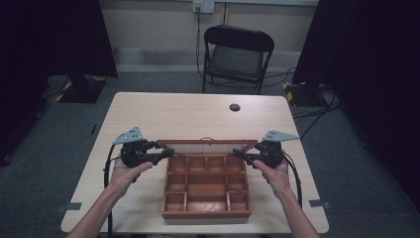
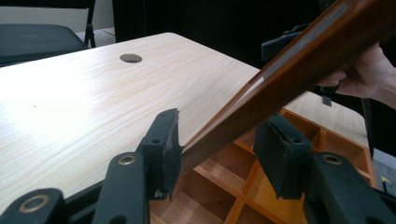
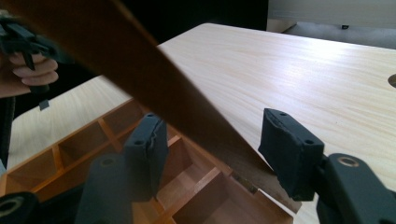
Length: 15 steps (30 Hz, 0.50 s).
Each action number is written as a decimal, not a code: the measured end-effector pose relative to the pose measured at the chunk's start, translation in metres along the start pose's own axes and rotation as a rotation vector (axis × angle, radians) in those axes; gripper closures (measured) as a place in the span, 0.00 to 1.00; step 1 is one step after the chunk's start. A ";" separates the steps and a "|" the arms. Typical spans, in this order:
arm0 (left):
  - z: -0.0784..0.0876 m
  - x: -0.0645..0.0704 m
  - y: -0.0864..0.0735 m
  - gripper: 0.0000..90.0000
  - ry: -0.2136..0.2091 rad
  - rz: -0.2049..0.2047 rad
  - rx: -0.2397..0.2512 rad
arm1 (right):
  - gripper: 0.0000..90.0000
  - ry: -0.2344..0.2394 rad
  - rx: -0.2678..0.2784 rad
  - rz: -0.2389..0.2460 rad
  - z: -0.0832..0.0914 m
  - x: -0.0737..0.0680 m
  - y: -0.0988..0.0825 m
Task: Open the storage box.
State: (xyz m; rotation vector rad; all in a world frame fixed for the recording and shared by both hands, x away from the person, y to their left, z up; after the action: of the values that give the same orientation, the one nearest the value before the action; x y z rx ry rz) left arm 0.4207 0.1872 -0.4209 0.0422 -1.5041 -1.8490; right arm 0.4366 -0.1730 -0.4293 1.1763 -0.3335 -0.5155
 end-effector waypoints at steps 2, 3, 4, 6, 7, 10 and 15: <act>-0.003 -0.003 0.000 0.54 0.003 0.007 -0.003 | 0.47 0.003 0.009 -0.004 -0.001 0.002 0.000; -0.004 -0.003 -0.001 0.54 0.010 0.004 -0.009 | 0.47 0.003 0.012 -0.006 -0.002 0.003 0.000; -0.006 -0.004 -0.001 0.53 0.018 0.001 -0.014 | 0.47 0.003 0.015 -0.006 -0.002 0.003 0.001; -0.008 -0.007 -0.002 0.53 0.023 0.001 -0.019 | 0.47 0.001 0.018 -0.012 -0.003 0.005 0.001; -0.009 -0.008 -0.002 0.53 0.024 0.004 -0.021 | 0.48 -0.001 0.019 -0.012 -0.003 0.005 0.002; -0.014 -0.013 -0.003 0.53 0.032 0.009 -0.035 | 0.48 -0.009 0.023 -0.021 -0.005 0.007 0.002; -0.017 -0.018 -0.004 0.55 0.025 0.021 -0.038 | 0.48 -0.006 0.021 -0.020 -0.007 0.009 0.003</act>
State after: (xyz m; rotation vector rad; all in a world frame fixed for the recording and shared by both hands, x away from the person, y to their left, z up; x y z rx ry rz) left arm 0.4391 0.1834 -0.4370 0.0317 -1.4471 -1.8532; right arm 0.4485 -0.1714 -0.4291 1.2001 -0.3335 -0.5336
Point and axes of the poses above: each handheld gripper's, and its own axes: z roughly backward along the jaws, y roughly out of its top, x roughly to its right, the point moved 4 cm from there along -z, roughly forward along the jaws, and after that the axes turned 13 degrees about z, right-handed, at the moved point
